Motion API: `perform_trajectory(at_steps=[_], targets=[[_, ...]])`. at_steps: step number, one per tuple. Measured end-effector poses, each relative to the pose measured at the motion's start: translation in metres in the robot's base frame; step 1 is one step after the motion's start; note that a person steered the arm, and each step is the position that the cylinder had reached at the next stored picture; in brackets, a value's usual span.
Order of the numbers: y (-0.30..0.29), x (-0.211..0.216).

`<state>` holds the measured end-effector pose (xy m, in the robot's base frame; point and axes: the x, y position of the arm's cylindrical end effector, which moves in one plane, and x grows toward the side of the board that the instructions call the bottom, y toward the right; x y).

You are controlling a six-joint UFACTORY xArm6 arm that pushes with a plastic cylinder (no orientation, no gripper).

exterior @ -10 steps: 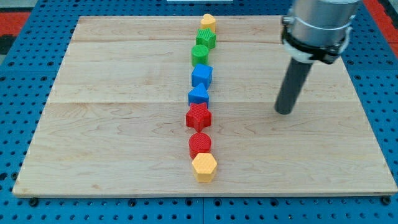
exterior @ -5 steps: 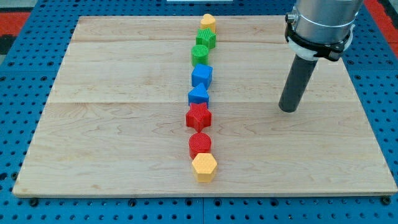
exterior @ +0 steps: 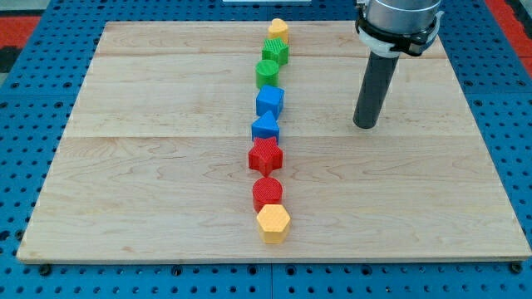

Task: Move the blue cube slightly to the left side of the board

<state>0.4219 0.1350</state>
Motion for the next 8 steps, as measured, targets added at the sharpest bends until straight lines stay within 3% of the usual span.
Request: perform_trajectory(at_steps=[2, 4, 6, 8], targets=[[-0.037, 0.01], [-0.06, -0.022], [-0.122, -0.03], [-0.121, -0.033]])
